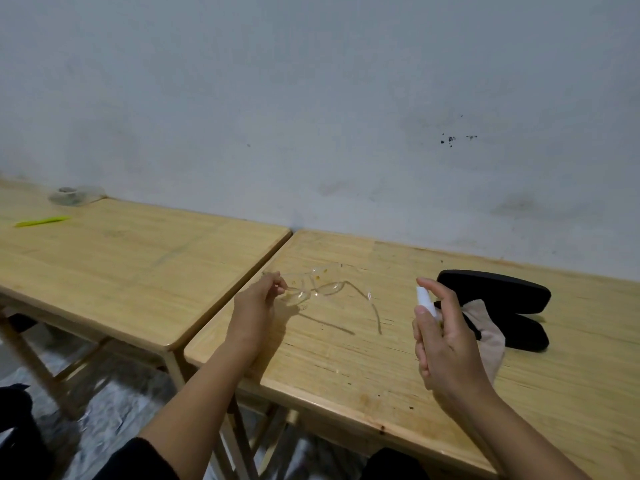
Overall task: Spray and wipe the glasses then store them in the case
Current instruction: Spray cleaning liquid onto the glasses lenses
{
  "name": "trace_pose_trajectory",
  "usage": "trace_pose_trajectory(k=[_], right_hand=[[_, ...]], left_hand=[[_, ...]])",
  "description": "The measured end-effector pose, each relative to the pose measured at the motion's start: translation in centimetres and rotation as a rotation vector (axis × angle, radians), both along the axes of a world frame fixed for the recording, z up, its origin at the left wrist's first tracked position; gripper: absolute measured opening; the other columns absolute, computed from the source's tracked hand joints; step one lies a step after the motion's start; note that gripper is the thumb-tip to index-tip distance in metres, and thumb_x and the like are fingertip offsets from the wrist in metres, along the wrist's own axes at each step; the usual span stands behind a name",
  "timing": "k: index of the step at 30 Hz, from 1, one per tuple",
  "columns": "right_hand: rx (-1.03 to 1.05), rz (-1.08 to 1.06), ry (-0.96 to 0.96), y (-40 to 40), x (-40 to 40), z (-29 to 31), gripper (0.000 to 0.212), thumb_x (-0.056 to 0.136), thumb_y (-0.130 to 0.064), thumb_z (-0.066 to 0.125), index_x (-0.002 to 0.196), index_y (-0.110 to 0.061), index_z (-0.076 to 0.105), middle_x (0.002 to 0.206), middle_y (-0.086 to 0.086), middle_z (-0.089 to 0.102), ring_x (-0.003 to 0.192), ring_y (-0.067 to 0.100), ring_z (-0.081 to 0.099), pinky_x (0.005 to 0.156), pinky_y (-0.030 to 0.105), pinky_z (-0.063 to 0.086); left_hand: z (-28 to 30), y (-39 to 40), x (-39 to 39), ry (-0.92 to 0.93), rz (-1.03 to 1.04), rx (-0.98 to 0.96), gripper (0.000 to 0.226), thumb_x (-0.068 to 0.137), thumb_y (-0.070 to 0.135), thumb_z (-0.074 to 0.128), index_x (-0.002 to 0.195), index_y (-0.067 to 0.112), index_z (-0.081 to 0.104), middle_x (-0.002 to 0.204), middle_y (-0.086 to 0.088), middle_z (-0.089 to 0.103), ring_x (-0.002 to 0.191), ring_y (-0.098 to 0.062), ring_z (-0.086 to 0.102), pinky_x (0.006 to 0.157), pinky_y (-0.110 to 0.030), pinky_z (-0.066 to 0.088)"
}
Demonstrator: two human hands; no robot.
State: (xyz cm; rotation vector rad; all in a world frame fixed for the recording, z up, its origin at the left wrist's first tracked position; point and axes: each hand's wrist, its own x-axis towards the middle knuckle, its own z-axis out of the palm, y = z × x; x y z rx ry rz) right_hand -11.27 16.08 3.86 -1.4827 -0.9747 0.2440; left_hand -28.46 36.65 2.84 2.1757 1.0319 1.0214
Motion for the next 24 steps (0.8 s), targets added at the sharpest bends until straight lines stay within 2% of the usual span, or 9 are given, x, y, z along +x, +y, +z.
trace_pose_trajectory(k=[2, 6, 9, 12, 15, 18, 20, 22, 24], right_hand=[[0.004, 0.004, -0.012, -0.2, -0.2, 0.1, 0.031, 0.091, -0.039, 0.042, 0.109, -0.065, 0.043, 0.063, 0.015, 0.045, 0.047, 0.024, 0.033, 0.046, 0.033, 0.031], [0.016, 0.013, -0.057, -0.4, -0.6, 0.3, 0.029, 0.084, -0.049, 0.038, 0.108, -0.065, 0.043, 0.061, 0.015, 0.042, 0.045, 0.020, 0.032, 0.044, 0.029, 0.030], [0.016, -0.005, -0.118, -0.4, -0.2, 0.6, 0.026, 0.090, -0.048, 0.037, 0.111, -0.061, 0.043, 0.060, 0.020, 0.045, 0.044, 0.018, 0.038, 0.043, 0.031, 0.034], [0.009, -0.086, -0.260, -0.2, 0.8, 1.1, 0.024, 0.097, -0.040, 0.038, 0.119, -0.047, 0.046, 0.058, 0.011, 0.053, 0.043, 0.010, 0.046, 0.046, 0.015, 0.038], [-0.041, -0.190, -0.381, -0.4, 1.3, 2.2, 0.028, 0.098, -0.038, 0.039, 0.124, -0.035, 0.050, 0.059, 0.020, 0.058, 0.061, 0.018, 0.054, 0.052, 0.004, 0.036], [-0.134, -0.259, -0.393, -0.5, 1.7, 2.8, 0.030, 0.097, -0.040, 0.035, 0.125, -0.038, 0.046, 0.064, 0.011, 0.064, 0.080, 0.003, 0.053, 0.055, 0.006, 0.034], [-0.182, -0.280, -0.414, -0.4, 2.0, 3.0, 0.031, 0.096, -0.044, 0.032, 0.124, -0.042, 0.044, 0.058, 0.002, 0.059, 0.072, -0.002, 0.055, 0.052, 0.010, 0.034], [-0.197, -0.266, -0.410, -0.2, 2.2, 3.1, 0.032, 0.097, -0.038, 0.034, 0.126, -0.034, 0.046, 0.050, -0.003, 0.048, 0.053, 0.006, 0.053, 0.049, 0.008, 0.036], [-0.220, -0.267, -0.405, -0.1, 2.3, 3.4, 0.033, 0.098, -0.036, 0.034, 0.128, -0.031, 0.046, 0.047, -0.007, 0.039, 0.047, 0.003, 0.047, 0.051, 0.007, 0.036]], left_hand=[[0.6, -0.3, 0.6, -0.077, 0.042, -0.013, 0.025, 0.088, -0.005, 0.050, 0.090, 0.016, 0.063, 0.091, 0.005, 0.065, 0.088, -0.005, 0.060, 0.074, -0.008, 0.040], [2.4, -1.3, 1.9, -0.222, 0.066, -0.081, 0.016, 0.093, 0.010, 0.051, 0.087, 0.019, 0.063, 0.086, 0.006, 0.070, 0.087, -0.008, 0.065, 0.080, -0.025, 0.049], [4.0, -3.1, 2.8, -0.263, -0.007, -0.127, 0.020, 0.093, 0.010, 0.051, 0.082, 0.022, 0.062, 0.084, 0.006, 0.069, 0.088, -0.004, 0.066, 0.075, -0.016, 0.045], [5.3, -4.8, 3.4, -0.284, -0.084, -0.142, 0.023, 0.093, 0.009, 0.051, 0.078, 0.023, 0.061, 0.085, 0.005, 0.070, 0.087, -0.002, 0.066, 0.075, -0.014, 0.045], [6.0, -5.9, 3.8, -0.287, -0.146, -0.155, 0.024, 0.093, 0.009, 0.051, 0.076, 0.025, 0.060, 0.087, 0.002, 0.070, 0.087, -0.005, 0.068, 0.078, -0.019, 0.047], [6.3, -6.5, 4.1, -0.286, -0.181, -0.161, 0.023, 0.093, 0.008, 0.051, 0.077, 0.022, 0.060, 0.088, 0.000, 0.070, 0.089, -0.008, 0.068, 0.079, -0.019, 0.046], [6.4, -6.7, 4.2, -0.274, -0.187, -0.154, 0.022, 0.093, 0.008, 0.051, 0.078, 0.022, 0.060, 0.088, -0.001, 0.070, 0.089, -0.008, 0.068, 0.078, -0.020, 0.046], [6.5, -6.9, 4.2, -0.259, -0.194, -0.143, 0.023, 0.093, 0.009, 0.051, 0.077, 0.023, 0.059, 0.089, -0.003, 0.070, 0.089, -0.007, 0.068, 0.076, -0.019, 0.046], [6.7, -7.0, 4.3, -0.247, -0.203, -0.127, 0.022, 0.093, 0.010, 0.051, 0.077, 0.023, 0.059, 0.089, -0.004, 0.070, 0.089, -0.007, 0.068, 0.075, -0.019, 0.045]])
